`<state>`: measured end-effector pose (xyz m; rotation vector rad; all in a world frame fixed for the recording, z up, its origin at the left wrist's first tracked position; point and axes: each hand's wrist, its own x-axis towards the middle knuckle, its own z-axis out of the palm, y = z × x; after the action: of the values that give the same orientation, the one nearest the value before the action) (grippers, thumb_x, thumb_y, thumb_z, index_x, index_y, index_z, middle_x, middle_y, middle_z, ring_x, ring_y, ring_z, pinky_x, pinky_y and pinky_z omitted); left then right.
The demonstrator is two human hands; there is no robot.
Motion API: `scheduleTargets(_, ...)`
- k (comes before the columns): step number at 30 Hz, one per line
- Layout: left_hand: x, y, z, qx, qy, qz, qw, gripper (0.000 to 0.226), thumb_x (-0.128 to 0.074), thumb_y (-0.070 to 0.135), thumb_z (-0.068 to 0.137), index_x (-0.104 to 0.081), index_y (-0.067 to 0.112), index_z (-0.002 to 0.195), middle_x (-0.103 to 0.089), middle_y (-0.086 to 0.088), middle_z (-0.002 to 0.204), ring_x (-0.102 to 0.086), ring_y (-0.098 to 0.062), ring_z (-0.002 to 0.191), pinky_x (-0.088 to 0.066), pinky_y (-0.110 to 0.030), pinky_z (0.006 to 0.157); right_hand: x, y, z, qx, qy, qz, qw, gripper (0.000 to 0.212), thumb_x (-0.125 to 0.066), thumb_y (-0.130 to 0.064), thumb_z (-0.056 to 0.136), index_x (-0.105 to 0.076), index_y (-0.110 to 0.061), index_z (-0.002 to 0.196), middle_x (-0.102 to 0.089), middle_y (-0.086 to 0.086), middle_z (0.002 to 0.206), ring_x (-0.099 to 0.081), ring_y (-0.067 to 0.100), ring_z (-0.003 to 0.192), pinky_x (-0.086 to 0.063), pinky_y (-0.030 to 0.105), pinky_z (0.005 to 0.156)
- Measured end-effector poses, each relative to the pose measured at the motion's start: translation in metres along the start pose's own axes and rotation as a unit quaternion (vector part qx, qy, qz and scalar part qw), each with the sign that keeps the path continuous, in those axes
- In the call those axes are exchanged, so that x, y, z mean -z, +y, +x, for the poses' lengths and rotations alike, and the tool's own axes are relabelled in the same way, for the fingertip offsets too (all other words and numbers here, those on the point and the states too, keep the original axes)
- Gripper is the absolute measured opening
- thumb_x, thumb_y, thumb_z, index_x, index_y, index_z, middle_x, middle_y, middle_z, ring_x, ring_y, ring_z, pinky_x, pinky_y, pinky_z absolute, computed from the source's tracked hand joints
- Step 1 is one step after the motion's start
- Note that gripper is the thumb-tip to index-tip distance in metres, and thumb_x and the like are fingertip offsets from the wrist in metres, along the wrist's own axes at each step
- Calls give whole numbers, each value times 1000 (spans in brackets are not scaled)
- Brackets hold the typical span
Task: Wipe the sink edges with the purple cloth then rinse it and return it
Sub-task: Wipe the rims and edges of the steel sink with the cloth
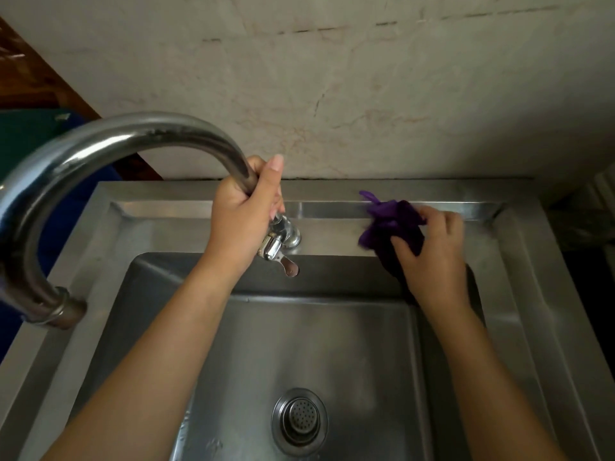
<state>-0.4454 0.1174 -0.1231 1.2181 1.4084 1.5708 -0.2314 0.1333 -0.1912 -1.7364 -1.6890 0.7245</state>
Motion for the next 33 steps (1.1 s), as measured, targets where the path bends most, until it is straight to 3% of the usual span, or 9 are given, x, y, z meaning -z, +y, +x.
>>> scheduleTargets(4, 0, -1, -1, 7, -6, -8, 1000, 37, -54, 40, 84, -42, 28, 51, -38, 12, 43, -38, -9, 44, -40, -29, 57, 22, 6, -12, -43, 27, -53, 997, 28, -57, -26, 90, -61, -10, 112, -56, 12, 113, -48, 11, 83, -38, 20, 69)
scheduleTargets(7, 0, 0, -1, 5, -9, -7, 1000, 37, -54, 40, 84, -43, 28, 51, -38, 13, 43, -38, -8, 43, -39, -29, 58, 45, -4, -18, -61, 134, -53, 988, 28, -54, -29, 92, -66, -5, 100, -62, 15, 99, -48, 12, 74, -33, 5, 55)
scheduleTargets(12, 1, -1, -1, 7, -9, -2, 1000, 38, -53, 40, 85, -44, 28, 50, -38, 12, 43, -38, -9, 44, -40, -30, 59, 62, -15, -17, -75, 308, 58, 947, 31, -49, -42, 90, -67, -17, 85, -64, 9, 80, -59, 21, 73, -47, 36, 68)
scheduleTargets(14, 0, 0, -1, 6, -10, 2, 1000, 38, -53, 40, 85, -44, 28, 50, -38, 11, 43, -38, -10, 45, -40, -29, 59, 42, -17, -9, -55, 286, 27, 956, 30, -53, -33, 90, -70, -8, 89, -64, 14, 84, -57, 23, 76, -38, 27, 71)
scheduleTargets(16, 1, 0, -1, 7, -11, 2, 1000, 38, -53, 40, 85, -44, 28, 50, -38, 12, 43, -38, -10, 45, -40, -30, 60, 11, -20, -3, -35, 188, -7, 982, 25, -55, -26, 91, -69, -6, 96, -62, 16, 96, -56, 25, 87, -32, 22, 75)
scheduleTargets(19, 1, 0, -2, 11, -11, 5, 1000, 38, -53, 41, 85, -45, 28, 50, -39, 12, 43, -39, -8, 44, -41, -30, 60, -25, -14, -2, 41, 39, -147, 987, 30, -57, -30, 89, -64, -14, 112, -53, 9, 121, -46, 29, 113, -35, 36, 94)
scheduleTargets(22, 1, 1, -1, 10, -15, 2, 1000, 38, -53, 40, 85, -45, 28, 50, -38, 12, 43, -38, -9, 44, -40, -31, 59, -20, -2, 5, 104, 40, -236, 965, 30, -56, -36, 88, -63, -21, 112, -47, 6, 132, -38, 32, 122, -30, 49, 101)
scheduleTargets(27, 0, 0, -4, 1, -3, 2, 1000, 37, -53, 37, 87, -41, 25, 54, -38, 12, 44, -37, -9, 45, -41, -34, 60, -17, 20, 6, 188, 6, -304, 934, 35, -47, -34, 90, -57, -20, 120, -55, 7, 129, -50, 33, 111, -43, 45, 86)
scheduleTargets(33, -2, -1, -4, -1, -4, -2, 1000, 38, -52, 35, 88, -38, 19, 56, -38, 12, 44, -37, -9, 44, -40, -30, 59, 1, 46, 9, 134, 74, -333, 930, 32, -45, -26, 93, -59, -14, 118, -59, 11, 121, -54, 33, 100, -45, 42, 80)
